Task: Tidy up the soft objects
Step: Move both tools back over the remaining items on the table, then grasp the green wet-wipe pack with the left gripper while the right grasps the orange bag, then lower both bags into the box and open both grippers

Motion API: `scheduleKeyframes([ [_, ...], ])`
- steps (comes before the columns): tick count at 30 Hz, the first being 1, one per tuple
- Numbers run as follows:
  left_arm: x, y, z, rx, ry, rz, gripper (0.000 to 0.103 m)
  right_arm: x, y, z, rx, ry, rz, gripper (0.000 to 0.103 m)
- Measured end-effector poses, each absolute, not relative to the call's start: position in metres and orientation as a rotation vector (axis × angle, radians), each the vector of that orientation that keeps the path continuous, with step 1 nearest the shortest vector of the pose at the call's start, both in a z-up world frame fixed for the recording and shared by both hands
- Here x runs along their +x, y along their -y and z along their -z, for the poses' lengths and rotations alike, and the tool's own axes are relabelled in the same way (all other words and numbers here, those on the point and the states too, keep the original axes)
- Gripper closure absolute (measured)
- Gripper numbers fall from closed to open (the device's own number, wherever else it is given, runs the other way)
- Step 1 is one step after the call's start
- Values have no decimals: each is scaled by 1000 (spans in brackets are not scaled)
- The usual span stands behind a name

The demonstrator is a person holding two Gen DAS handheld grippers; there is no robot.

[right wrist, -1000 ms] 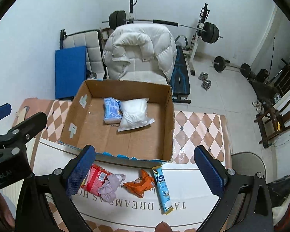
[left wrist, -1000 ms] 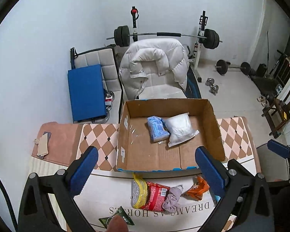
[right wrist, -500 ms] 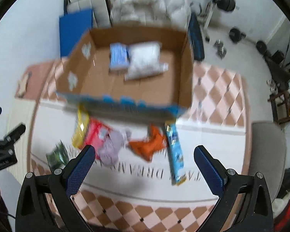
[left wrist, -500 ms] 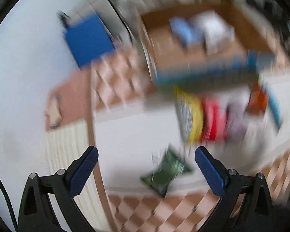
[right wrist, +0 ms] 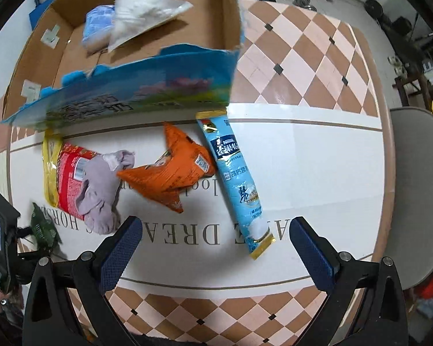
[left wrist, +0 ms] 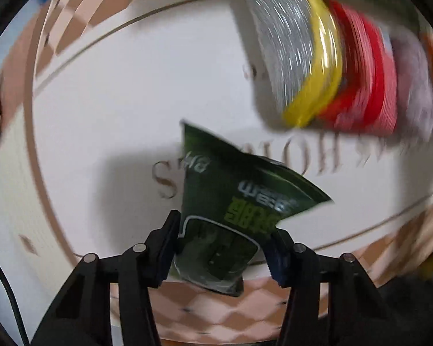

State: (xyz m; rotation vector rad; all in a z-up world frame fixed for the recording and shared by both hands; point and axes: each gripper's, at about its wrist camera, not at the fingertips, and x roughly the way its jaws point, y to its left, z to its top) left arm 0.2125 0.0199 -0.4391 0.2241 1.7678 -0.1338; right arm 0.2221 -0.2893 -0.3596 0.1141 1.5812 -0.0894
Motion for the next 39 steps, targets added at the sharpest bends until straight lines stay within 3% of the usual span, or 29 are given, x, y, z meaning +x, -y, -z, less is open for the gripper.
scheduleKeyframes([
  [5, 221, -19, 436, -8, -1790, 75, 52, 235, 299, 378, 345, -1619, 86, 0],
  [8, 223, -21, 438, -98, -1804, 51, 52, 246, 305, 396, 514, -1631, 135, 6],
  [11, 222, -21, 436, -138, -1805, 39, 51, 254, 309, 418, 638, -1658, 176, 25],
  [12, 221, -23, 436, -148, -1804, 38, 51, 256, 306, 426, 635, -1682, 192, 39],
  [14, 217, -25, 436, -155, -1808, 42, 51, 257, 302, 438, 616, -1718, 197, 56],
  [16, 213, -27, 439, -158, -1816, 48, 51, 255, 296, 441, 579, -1727, 178, 66],
  [26, 177, -21, 449, -98, -1813, 56, 51, 180, 238, 434, 27, -1819, 31, 67],
  [30, 172, -9, 447, -44, -1805, 46, 52, 171, 230, 442, -4, -1828, 54, 60],
  [32, 168, -4, 445, -16, -1791, 30, 66, 171, 229, 446, 23, -1836, 67, 59],
  [35, 163, 4, 441, -14, -1783, 36, 69, 169, 229, 450, 86, -1843, 79, 59],
  [39, 149, 16, 419, 17, -1726, 20, 70, 166, 230, 443, 91, -1818, 73, 67],
])
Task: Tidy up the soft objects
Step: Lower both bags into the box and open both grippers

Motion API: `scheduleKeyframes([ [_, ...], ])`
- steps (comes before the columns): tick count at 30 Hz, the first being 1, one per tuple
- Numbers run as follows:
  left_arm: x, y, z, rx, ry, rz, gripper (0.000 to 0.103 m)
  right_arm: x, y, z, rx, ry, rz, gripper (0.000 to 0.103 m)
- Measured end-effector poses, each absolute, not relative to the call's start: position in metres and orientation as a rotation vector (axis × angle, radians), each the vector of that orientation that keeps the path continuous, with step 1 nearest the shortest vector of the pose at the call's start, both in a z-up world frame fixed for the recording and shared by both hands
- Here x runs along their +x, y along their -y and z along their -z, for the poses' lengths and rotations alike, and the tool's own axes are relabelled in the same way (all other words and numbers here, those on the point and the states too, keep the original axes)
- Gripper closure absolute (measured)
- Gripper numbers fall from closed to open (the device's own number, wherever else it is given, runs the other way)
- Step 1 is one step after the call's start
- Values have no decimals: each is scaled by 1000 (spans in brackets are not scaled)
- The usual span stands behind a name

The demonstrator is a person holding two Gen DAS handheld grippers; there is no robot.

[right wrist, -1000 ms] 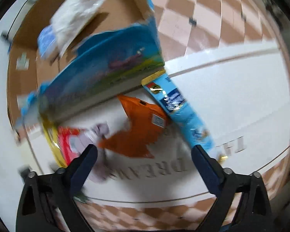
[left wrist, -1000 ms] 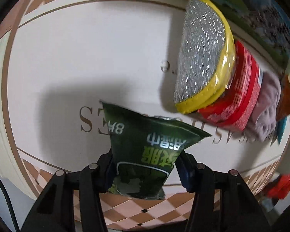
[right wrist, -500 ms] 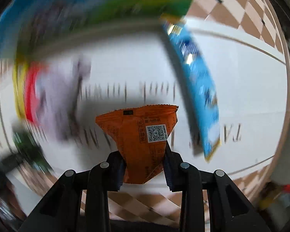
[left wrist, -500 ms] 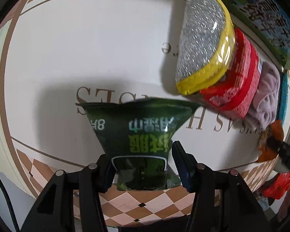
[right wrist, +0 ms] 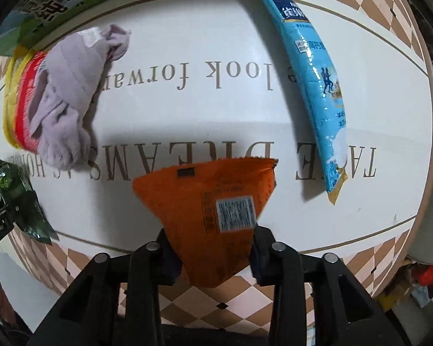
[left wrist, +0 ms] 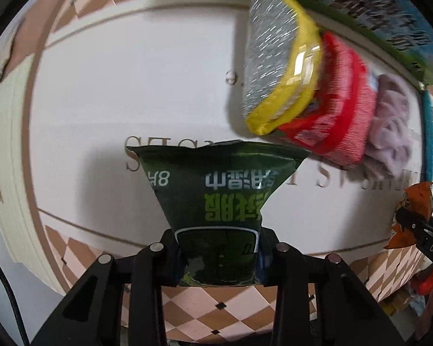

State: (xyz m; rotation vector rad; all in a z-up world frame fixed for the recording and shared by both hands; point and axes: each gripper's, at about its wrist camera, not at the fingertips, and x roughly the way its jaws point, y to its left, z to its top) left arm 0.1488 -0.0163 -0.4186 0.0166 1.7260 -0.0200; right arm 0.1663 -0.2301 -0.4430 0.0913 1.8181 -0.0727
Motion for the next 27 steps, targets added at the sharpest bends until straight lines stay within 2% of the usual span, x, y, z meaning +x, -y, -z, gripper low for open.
scheduleKeyframes([
  [3, 142, 32, 378, 21, -1656, 56, 70, 163, 227, 422, 99, -1797, 35, 68],
  [7, 149, 55, 304, -13, -1540, 156, 70, 170, 222, 358, 143, -1711, -57, 68],
  [13, 270, 77, 228, 16, -1420, 263, 70, 219, 222, 250, 227, -1511, -175, 68],
  [16, 332, 68, 235, 36, -1437, 255, 70, 267, 211, 227, 244, -1445, -199, 68],
  [20, 395, 67, 270, 42, -1538, 226, 70, 326, 202, 234, 266, -1436, -207, 68],
  [27, 438, 64, 329, 110, -1679, 175, 70, 396, 185, 304, 266, -1528, -198, 68],
])
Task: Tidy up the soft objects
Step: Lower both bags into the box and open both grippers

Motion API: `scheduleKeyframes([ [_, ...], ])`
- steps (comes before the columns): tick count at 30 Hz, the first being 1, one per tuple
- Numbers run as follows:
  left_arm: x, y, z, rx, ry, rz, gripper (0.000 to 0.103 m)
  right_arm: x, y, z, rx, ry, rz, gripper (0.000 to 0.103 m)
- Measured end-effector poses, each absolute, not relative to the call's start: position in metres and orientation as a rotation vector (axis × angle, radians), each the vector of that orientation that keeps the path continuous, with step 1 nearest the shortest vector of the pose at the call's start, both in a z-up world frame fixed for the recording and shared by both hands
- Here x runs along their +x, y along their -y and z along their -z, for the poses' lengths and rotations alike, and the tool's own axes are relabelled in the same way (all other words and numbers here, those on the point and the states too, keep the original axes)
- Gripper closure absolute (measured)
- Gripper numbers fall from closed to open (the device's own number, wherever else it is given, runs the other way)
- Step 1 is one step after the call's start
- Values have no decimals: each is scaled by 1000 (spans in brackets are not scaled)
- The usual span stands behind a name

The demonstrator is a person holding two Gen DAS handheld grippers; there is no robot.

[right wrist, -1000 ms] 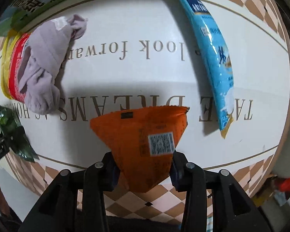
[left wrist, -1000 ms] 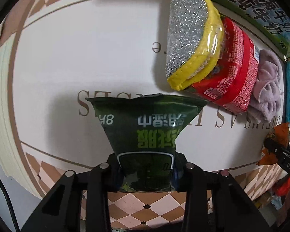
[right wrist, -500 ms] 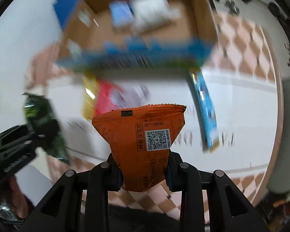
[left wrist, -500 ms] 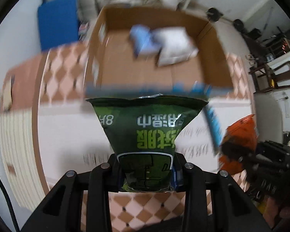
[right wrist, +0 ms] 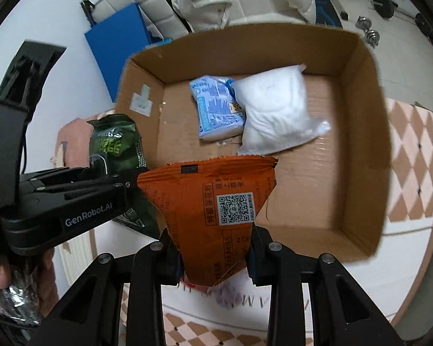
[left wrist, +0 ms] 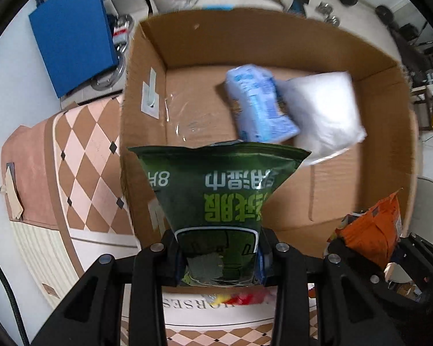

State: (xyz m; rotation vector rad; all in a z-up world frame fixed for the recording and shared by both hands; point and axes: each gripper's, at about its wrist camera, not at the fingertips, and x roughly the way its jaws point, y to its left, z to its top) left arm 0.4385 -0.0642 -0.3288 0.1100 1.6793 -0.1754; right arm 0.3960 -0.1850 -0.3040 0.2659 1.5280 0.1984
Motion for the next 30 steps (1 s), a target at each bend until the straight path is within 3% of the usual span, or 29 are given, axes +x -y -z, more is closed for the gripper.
scheduleKeyframes([
  [9, 449, 63, 382, 97, -1800, 192, 70, 420, 167, 375, 248, -1640, -178, 68],
  [16, 451, 54, 400, -14, -1853, 227, 68, 430, 160, 396, 224, -1680, -167, 67],
  [21, 452, 49, 395, -26, -1842, 241, 60, 431, 158, 405, 200, -1705, -161, 65],
  [24, 452, 43, 385, -46, -1825, 244, 58, 432, 157, 404, 187, -1709, -158, 41],
  [25, 452, 42, 381, -49, -1810, 246, 50, 431, 157, 401, 182, -1702, -156, 35],
  [26, 451, 40, 375, -48, -1793, 243, 35, 431, 157, 397, 173, -1697, -155, 32],
  [28, 449, 36, 360, -41, -1738, 231, 21, 430, 159, 386, 144, -1675, -142, 23],
  [30, 444, 33, 345, -21, -1683, 222, 16, 428, 161, 374, 117, -1648, -127, 15],
])
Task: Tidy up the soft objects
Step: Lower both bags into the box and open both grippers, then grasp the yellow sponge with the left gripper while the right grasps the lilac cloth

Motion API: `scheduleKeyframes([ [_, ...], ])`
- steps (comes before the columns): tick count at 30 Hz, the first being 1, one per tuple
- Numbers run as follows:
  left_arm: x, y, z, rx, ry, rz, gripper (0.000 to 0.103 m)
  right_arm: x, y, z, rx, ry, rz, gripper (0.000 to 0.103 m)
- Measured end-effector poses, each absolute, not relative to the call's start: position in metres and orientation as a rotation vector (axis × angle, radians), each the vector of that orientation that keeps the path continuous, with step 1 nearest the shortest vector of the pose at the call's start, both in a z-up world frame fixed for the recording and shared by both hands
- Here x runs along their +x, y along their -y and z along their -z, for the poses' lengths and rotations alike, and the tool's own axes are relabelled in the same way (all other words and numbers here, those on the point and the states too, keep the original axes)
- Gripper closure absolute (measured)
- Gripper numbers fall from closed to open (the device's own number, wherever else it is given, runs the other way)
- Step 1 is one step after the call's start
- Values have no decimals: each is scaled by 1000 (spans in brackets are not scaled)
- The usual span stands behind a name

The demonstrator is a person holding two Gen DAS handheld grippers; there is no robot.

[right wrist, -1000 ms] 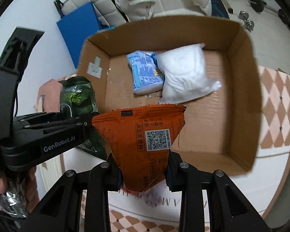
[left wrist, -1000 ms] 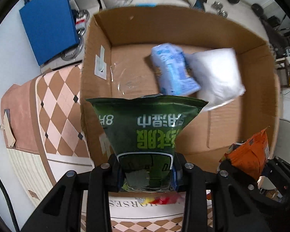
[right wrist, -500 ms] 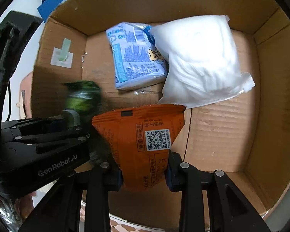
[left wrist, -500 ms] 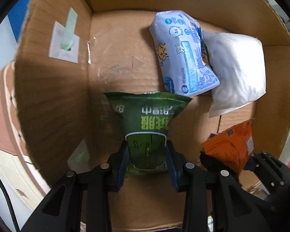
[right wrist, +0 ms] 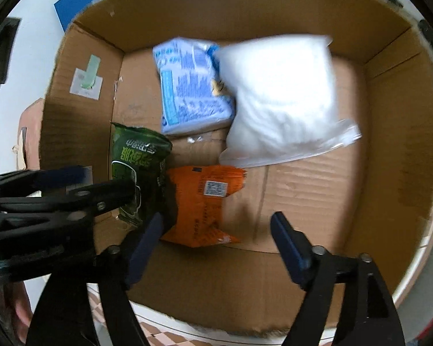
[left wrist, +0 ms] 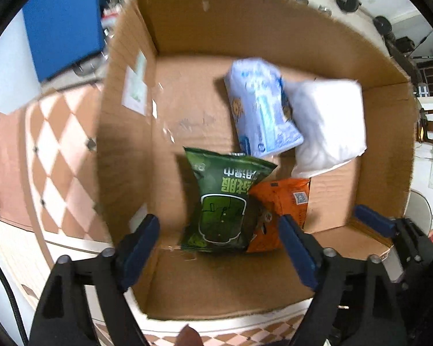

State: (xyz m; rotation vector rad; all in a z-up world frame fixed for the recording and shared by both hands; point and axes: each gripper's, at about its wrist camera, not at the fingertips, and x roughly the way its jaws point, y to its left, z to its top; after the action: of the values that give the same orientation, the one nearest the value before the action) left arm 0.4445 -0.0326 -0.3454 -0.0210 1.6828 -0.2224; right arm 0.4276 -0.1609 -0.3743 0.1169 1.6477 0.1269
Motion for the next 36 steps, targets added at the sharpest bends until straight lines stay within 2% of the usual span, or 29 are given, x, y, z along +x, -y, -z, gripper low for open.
scheduleKeyframes([
  [1, 441, 32, 338, -3, -1656, 216, 12, 426, 162, 366, 102, -1630, -119, 7],
  [2, 438, 29, 331, 12, -1632, 212, 4, 425, 164, 359, 88, -1610, -114, 4],
  [3, 436, 30, 323, 21, -1605, 208, 2, 423, 164, 350, 74, -1586, -106, 0],
  [15, 373, 43, 227, 54, -1344, 151, 2, 368, 189, 249, 61, -1389, -59, 0],
  [20, 333, 39, 224, 72, -1313, 91, 2, 330, 196, 227, 100, -1372, -67, 0],
  [23, 308, 33, 246, 86, -1345, 52, 2, 302, 197, 242, 141, -1412, -74, 0],
  [27, 289, 17, 300, 87, -1466, 8, 2, 273, 190, 301, 201, -1535, -93, 0],
  [31, 286, 1, 347, 74, -1545, -33, 2, 255, 182, 359, 265, -1632, -92, 1],
  [36, 293, 2, 390, 50, -1631, 4, 2, 246, 179, 399, 334, -1681, -59, 4],
])
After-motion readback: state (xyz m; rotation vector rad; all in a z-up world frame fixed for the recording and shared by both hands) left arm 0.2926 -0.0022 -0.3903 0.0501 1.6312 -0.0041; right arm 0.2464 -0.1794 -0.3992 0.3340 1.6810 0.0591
